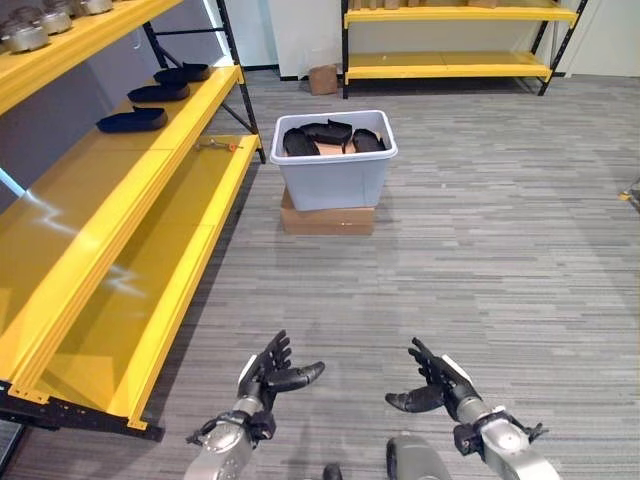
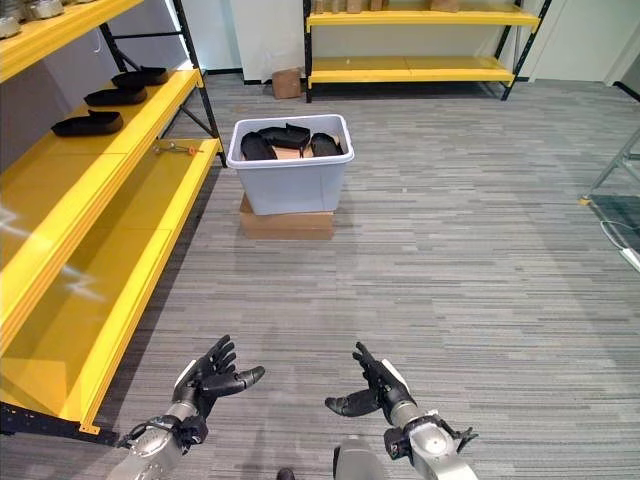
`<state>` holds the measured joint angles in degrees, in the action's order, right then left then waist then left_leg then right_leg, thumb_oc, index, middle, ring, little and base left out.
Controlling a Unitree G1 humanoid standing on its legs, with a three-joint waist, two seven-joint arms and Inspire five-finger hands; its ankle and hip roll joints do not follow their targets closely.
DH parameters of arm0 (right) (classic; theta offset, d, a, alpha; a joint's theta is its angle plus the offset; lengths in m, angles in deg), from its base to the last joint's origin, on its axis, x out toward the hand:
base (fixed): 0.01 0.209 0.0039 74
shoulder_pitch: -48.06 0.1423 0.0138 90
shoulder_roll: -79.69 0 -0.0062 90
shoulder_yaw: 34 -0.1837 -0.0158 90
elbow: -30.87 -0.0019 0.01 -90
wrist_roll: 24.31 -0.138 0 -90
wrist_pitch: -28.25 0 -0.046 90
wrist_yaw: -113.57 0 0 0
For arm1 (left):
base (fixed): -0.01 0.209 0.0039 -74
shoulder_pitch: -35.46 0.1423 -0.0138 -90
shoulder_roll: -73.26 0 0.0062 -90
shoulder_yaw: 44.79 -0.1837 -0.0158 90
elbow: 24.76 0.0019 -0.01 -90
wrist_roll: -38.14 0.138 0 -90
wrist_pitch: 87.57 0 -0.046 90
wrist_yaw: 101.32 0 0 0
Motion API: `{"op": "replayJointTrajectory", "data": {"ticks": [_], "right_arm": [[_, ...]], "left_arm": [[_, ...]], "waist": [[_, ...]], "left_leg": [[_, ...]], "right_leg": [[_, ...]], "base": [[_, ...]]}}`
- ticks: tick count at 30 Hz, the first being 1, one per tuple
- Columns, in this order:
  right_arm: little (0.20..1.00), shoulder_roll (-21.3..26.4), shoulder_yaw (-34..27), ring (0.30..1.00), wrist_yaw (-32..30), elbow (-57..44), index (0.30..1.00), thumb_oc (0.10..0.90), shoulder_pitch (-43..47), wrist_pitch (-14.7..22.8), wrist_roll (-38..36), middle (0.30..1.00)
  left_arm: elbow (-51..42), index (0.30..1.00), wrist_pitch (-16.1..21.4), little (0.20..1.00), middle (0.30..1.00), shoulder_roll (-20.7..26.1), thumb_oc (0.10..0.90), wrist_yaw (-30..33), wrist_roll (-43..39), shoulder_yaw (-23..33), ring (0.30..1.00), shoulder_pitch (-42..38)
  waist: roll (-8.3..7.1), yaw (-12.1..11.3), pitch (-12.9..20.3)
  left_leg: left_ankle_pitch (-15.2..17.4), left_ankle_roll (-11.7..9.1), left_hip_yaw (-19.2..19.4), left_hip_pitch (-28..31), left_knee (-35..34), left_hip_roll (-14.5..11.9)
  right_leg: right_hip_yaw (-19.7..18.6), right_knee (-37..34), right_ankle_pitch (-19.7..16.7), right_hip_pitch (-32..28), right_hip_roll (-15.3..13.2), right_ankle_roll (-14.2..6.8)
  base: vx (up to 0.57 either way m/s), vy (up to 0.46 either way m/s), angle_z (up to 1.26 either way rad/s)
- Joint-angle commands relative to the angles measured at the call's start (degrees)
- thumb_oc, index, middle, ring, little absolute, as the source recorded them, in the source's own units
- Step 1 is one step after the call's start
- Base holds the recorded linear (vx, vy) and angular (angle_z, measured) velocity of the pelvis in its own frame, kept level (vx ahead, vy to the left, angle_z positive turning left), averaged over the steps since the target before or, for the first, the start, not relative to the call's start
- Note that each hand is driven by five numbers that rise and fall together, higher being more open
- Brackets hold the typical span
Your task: Move parts from the plastic box to the shelf.
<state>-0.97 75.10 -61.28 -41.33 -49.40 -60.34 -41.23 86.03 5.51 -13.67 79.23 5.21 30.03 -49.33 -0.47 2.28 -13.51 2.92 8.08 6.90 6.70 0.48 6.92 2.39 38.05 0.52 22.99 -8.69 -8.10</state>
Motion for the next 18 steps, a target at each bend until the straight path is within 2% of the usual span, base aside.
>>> {"op": "replayJointTrajectory", "data": {"ticks": [1, 3, 4, 5, 6, 7, 8, 11, 12, 13, 14, 15, 16, 17, 18], "right_arm": [[1.000, 0.41, -2.36, 1.000, -0.14, -5.07, 1.000, 0.900, 3.41, 5.30, -1.44, 1.000], [1.000, 0.81, -2.80, 1.000, -0.33, -5.51, 1.000, 0.900, 3.41, 5.20, -0.82, 1.000], [1.000, 1.22, -3.10, 1.000, -0.27, -5.97, 1.000, 0.900, 2.62, 5.01, -0.50, 1.000], [1.000, 1.21, -3.44, 1.000, -0.15, -6.39, 1.000, 0.900, 1.09, 4.75, -0.98, 1.000], [1.000, 1.24, -3.45, 1.000, -0.15, -6.40, 1.000, 0.900, 1.06, 4.75, -0.98, 1.000], [1.000, 1.95, -3.68, 1.000, -0.59, -6.34, 1.000, 0.900, 1.36, 5.12, -2.43, 1.000], [1.000, 2.30, -3.88, 1.000, -0.60, -6.67, 1.000, 0.900, 1.18, 5.23, -2.36, 1.000], [1.000, 3.62, -4.48, 1.000, -0.81, -6.27, 1.000, 0.900, 1.09, 5.18, -2.43, 1.000], [1.000, 4.14, -4.69, 1.000, -1.02, -6.09, 1.000, 0.900, 1.38, 5.27, -2.67, 1.000], [1.000, 5.26, -5.00, 1.000, -0.91, -6.40, 1.000, 0.900, 1.65, 5.57, -3.21, 1.000], [1.000, 6.38, -5.38, 1.000, -1.37, -6.75, 1.000, 0.900, 1.26, 5.37, -4.22, 1.000], [1.000, 6.28, -5.36, 1.000, -2.07, -7.04, 1.000, 0.900, 1.18, 5.89, -4.00, 1.000], [1.000, 6.26, -5.37, 1.000, -2.07, -7.03, 1.000, 0.900, 1.18, 5.89, -4.00, 1.000], [1.000, 6.07, -5.40, 1.000, -2.12, -6.81, 1.000, 0.900, 1.03, 5.93, -3.76, 1.000], [1.000, 5.94, -5.21, 1.000, -2.20, -6.50, 1.000, 0.900, 0.90, 6.03, -3.45, 1.000]], "left_arm": [[-3.92, 1.000, 5.41, 1.000, 1.000, 1.29, 0.900, -1.74, 2.10, 2.75, 1.000, -3.54], [-3.76, 1.000, 5.27, 1.000, 1.000, 0.84, 0.900, -1.40, 2.76, 2.90, 1.000, -3.75], [-3.67, 1.000, 5.29, 1.000, 1.000, 0.55, 0.900, -1.53, 3.06, 2.77, 1.000, -3.72], [-3.29, 1.000, 5.11, 1.000, 1.000, -0.26, 0.900, -1.83, 3.33, 2.27, 1.000, -3.28], [-3.28, 1.000, 5.12, 1.000, 1.000, -0.28, 0.900, -1.83, 3.33, 2.25, 1.000, -3.26], [-3.41, 1.000, 5.31, 1.000, 1.000, -0.74, 0.900, -1.41, 2.93, 0.97, 1.000, -4.51], [-3.53, 1.000, 5.44, 1.000, 1.000, -0.72, 0.900, -1.34, 2.75, 0.84, 1.000, -4.73], [-4.11, 1.000, 5.44, 1.000, 1.000, 0.08, 0.900, -1.12, 3.19, -0.19, 1.000, -5.49], [-3.83, 1.000, 5.41, 1.000, 1.000, 0.21, 0.900, -1.01, 2.66, -0.12, 1.000, -5.67], [-4.16, 1.000, 5.48, 1.000, 1.000, 0.06, 0.900, -1.07, 1.76, -0.08, 1.000, -5.01], [-5.02, 1.000, 5.00, 1.000, 1.000, 0.49, 0.900, -1.38, 1.46, -0.22, 1.000, -3.96], [-5.38, 1.000, 4.74, 1.000, 1.000, 0.89, 0.900, -1.46, 1.43, -0.08, 1.000, -2.43], [-5.38, 1.000, 4.74, 1.000, 1.000, 0.91, 0.900, -1.46, 1.43, -0.08, 1.000, -2.43], [-5.28, 1.000, 4.79, 1.000, 1.000, 0.95, 0.900, -1.40, 1.48, -0.12, 1.000, -2.19], [-4.99, 1.000, 4.79, 1.000, 1.000, 1.00, 0.900, -1.30, 1.86, -0.02, 1.000, -1.84]], "waist": [[-0.91, 0.85, 4.86], [-1.28, 2.00, 5.25], [-1.43, 2.83, 5.49], [-1.49, 3.24, 6.77], [-1.40, 3.23, 6.74], [-0.37, 4.21, 7.19], [-0.07, 4.45, 7.45], [0.97, 4.84, 8.17], [1.04, 4.87, 8.07], [-0.03, 3.78, 6.61], [-2.52, 1.14, 3.65], [-4.15, -0.81, 2.88], [-4.32, -0.84, 2.93], [-4.20, -0.93, 3.25], [-3.81, -1.48, 3.31]], "left_leg": [[2.71, -4.11, -3.60, 5.94, -4.21, -2.56], [3.78, -5.19, -4.75, 8.64, -5.24, -2.31], [4.91, -5.77, -5.72, 10.40, -5.30, -2.61], [6.21, -6.40, -6.47, 11.74, -4.96, -3.26], [6.28, -6.42, -6.45, 11.83, -4.96, -3.35], [5.33, -7.17, -7.77, 11.22, -3.37, -4.82], [4.93, -7.57, -7.88, 11.27, -3.32, -5.41], [0.74, -9.90, -8.35, 10.64, -1.27, -7.93], [-3.24, -12.10, -7.79, 8.22, 5.13, -9.06], [-10.94, -15.17, -7.75, 1.44, 22.19, -8.33], [-12.40, -14.24, -7.77, -8.71, 37.31, -6.49], [-6.52, -10.66, -4.87, -17.63, 24.61, -10.43], [-6.85, -10.63, -4.76, -17.47, 24.14, -10.26], [-6.64, -10.48, -4.63, -17.28, 19.78, -11.26], [-7.81, -10.55, -5.28, -16.35, 11.28, -11.94]], "right_leg": [[3.21, -26.84, -10.35, -7.17, 1.89, -0.46], [5.65, -36.23, -13.23, -7.42, 3.29, -1.06], [4.96, -38.12, -14.13, -7.74, 4.03, -1.06], [4.22, -38.94, -13.53, -9.78, 5.18, 0.16], [4.27, -39.08, -13.58, -9.93, 5.27, 0.17], [3.31, -36.24, -13.22, -8.74, 6.40, 1.24], [3.27, -35.29, -12.59, -8.33, 6.75, 1.50], [4.69, -34.10, -9.58, -8.85, 8.25, 3.46], [4.82, -34.44, -8.13, -10.35, 8.92, 4.49], [4.03, -35.57, -6.33, -14.55, 9.50, 6.62], [1.62, -36.69, -4.39, -19.60, 8.53, 8.64], [0.39, -37.66, -2.93, -23.78, 6.82, 7.58], [0.33, -37.71, -3.00, -23.73, 6.65, 7.56], [0.27, -37.62, -2.40, -24.12, 6.77, 7.29], [-0.22, -37.83, -1.33, -25.09, 7.09, 7.07]], "base": [[0.33, -0.005, 0.44], [0.47, -0.052, 0.59], [0.60, -0.133, 0.42], [0.40, -0.112, 0.41], [0.46, -0.189, 0.79], [0.35, -0.146, 0.94], [0.55, -0.226, 1.16], [0.37, -0.182, 0.51], [0.51, -0.293, 0.51], [0.64, -0.395, 0.51], [0.77, -0.298, 0.34], [0.53, -0.160, -0.33], [0.38, 0.024, -0.74], [0.19, 0.074, -0.75], [0.19, 0.074, -0.73]]}}
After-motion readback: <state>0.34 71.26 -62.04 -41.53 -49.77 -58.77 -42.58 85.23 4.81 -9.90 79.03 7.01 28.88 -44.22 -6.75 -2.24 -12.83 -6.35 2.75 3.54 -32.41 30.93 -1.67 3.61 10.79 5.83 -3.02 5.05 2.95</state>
